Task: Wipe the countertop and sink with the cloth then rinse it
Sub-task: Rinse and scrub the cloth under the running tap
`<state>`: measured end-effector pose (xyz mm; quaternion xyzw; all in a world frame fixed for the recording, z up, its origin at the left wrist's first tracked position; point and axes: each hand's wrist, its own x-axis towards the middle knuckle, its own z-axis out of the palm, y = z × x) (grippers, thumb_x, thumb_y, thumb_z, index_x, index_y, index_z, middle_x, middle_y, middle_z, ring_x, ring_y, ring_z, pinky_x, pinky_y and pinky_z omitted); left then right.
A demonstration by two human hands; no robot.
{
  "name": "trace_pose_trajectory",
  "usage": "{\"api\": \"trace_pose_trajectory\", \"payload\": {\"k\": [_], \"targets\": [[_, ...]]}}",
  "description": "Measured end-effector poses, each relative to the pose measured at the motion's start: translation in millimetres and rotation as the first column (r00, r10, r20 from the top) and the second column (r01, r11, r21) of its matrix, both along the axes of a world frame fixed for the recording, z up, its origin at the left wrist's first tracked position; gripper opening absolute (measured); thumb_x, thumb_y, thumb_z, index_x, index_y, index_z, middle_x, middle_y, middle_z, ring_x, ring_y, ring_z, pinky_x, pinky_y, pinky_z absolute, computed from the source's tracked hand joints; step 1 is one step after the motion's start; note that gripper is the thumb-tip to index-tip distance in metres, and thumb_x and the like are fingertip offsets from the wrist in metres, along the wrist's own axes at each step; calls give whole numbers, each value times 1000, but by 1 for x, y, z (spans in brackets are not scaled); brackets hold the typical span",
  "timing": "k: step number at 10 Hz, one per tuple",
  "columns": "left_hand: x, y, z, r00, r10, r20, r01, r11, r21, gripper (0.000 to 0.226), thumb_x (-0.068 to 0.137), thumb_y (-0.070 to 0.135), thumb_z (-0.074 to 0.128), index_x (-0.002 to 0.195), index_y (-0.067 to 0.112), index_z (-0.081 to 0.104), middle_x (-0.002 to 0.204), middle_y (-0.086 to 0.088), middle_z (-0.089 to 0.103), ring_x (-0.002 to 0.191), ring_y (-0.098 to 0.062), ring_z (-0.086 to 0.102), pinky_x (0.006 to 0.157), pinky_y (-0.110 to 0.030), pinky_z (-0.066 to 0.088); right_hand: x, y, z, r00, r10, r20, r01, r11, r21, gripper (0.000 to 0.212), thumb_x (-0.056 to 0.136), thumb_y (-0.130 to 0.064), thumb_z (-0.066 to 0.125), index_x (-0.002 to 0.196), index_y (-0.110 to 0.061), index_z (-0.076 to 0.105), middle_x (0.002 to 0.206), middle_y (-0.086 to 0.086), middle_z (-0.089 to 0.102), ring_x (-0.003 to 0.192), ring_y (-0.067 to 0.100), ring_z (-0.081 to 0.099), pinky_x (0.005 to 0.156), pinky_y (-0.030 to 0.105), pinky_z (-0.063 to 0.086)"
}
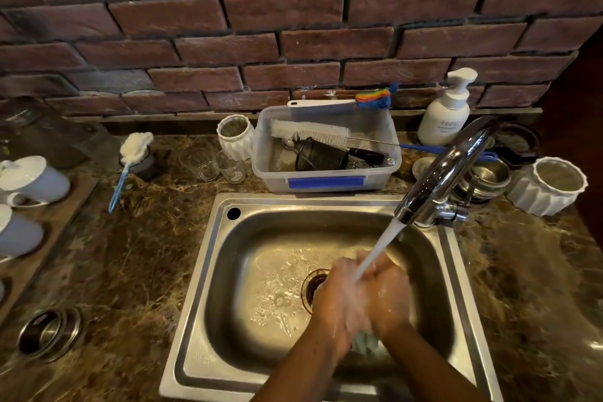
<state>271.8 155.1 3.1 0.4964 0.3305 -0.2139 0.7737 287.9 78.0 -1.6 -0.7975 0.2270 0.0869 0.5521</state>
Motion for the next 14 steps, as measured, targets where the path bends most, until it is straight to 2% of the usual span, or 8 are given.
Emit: {"api": "trace_pose_trajectory", "payload": {"k": [2,3,5,8,9,10,12,14], "targets": [[15,10,-3,988,152,-12,-150,981,120,45,98,46,58,89,4,69,97,-26,72,92,-43,72,85,-51,60,-7,-17,8,1000,18,14,-17,995,-95,30,102,-28,52,76,-21,63,72,2,67,70,20,65,67,40,55],[22,15,-4,988,151,-27,-147,983,112,40,102,42,53,83,9,62,76,-15,66,70,-28,69,67,-32,56,-23,3,30,997,66,41,-67,998,8,29,99,-28,56,73,-20,62,61,-2,64,52,6,60,49,26,50],[6,-5,-4,995,99,-15,-99,995,0,33,105,30,49,87,10,68,74,-6,62,69,-18,65,74,-32,54,-7,4,15,973,205,105,-177,957,-230,16,94,-41,63,88,-26,66,71,-7,69,67,9,68,63,33,60],[19,23,-12,974,227,7,-227,974,0,35,94,39,63,98,4,65,96,-25,65,86,-35,69,84,-49,60,-8,1,13,999,-36,-7,36,994,102,28,101,-25,54,76,-18,64,65,0,65,60,13,62,48,27,46],[27,25,-11,990,138,-19,-138,990,12,34,101,39,55,90,7,57,73,-12,64,67,-21,68,68,-32,59,-17,37,24,999,2,-39,-3,1000,-17,38,98,-47,56,76,-17,63,59,-7,60,67,12,69,55,22,45],[22,6,-14,988,-140,59,143,988,-51,27,89,35,71,89,15,52,73,-3,43,83,-19,55,89,-37,44,-13,37,20,998,22,54,-13,986,-168,29,95,-45,60,78,-21,62,61,-16,54,66,12,68,62,25,51],[6,-4,-24,991,132,16,-131,989,-63,53,95,56,56,116,8,68,111,-12,74,100,-26,72,88,-40,57,9,-6,8,999,-2,-41,1,1000,-22,34,94,-34,56,64,-17,56,65,0,60,67,23,61,57,27,45],[30,19,-14,974,226,4,-226,974,28,35,100,41,57,96,7,58,94,-27,62,87,-41,67,80,-42,59,-15,6,19,997,66,47,-66,998,5,27,103,-35,50,83,-23,64,69,-3,68,63,11,66,54,20,47]]}}
